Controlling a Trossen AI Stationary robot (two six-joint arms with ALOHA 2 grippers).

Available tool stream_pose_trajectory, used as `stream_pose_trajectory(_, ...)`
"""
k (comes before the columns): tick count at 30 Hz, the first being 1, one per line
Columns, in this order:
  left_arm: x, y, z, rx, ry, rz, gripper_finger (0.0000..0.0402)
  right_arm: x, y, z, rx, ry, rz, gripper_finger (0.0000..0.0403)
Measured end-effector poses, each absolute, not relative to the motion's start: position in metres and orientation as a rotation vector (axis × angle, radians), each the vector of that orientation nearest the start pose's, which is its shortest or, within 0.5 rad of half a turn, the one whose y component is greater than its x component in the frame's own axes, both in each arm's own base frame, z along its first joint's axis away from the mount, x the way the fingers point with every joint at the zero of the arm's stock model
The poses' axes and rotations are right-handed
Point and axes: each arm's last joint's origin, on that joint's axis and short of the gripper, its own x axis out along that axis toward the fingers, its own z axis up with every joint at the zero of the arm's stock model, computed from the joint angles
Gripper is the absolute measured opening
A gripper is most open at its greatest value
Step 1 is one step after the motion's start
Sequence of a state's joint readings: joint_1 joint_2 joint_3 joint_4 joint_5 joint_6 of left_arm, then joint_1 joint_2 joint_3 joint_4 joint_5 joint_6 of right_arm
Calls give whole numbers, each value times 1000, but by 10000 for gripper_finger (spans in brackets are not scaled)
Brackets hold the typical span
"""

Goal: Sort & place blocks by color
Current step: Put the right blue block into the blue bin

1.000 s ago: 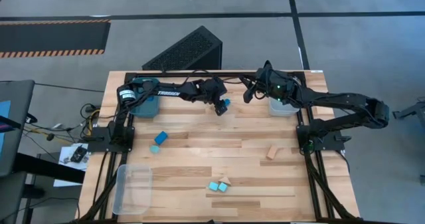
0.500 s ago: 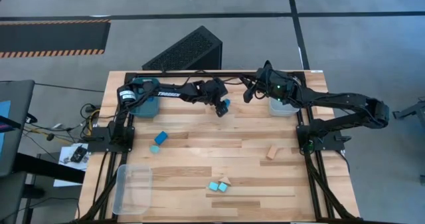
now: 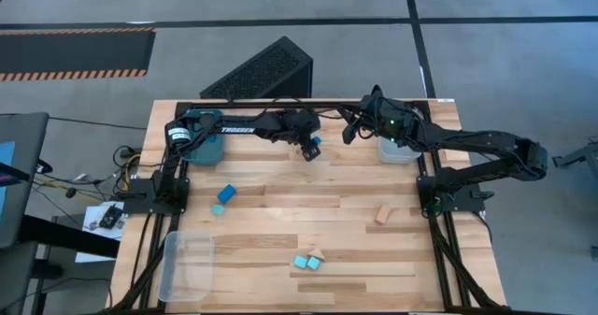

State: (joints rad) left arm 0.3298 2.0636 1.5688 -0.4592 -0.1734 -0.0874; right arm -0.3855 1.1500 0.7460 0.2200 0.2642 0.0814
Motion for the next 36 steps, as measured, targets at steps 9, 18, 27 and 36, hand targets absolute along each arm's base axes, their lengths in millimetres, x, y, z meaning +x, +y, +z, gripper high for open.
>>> stream_pose_trajectory(9, 428, 161, 184, -217, 952, 392, 251, 234, -103, 288, 114, 130, -655, 146)
stream_pose_trajectory(18, 454, 157, 165, -170, 1089, 403, 285, 235, -100, 288, 128, 124, -639, 192)
stream_pose_trajectory(27, 443, 156, 155, -121, 1266, 421, 254, 236, -98, 287, 120, 137, -635, 197)
stream_pose_trajectory(36, 442, 160, 177, 26, 1314, 446, 241, 236, -99, 287, 111, 142, -635, 196)
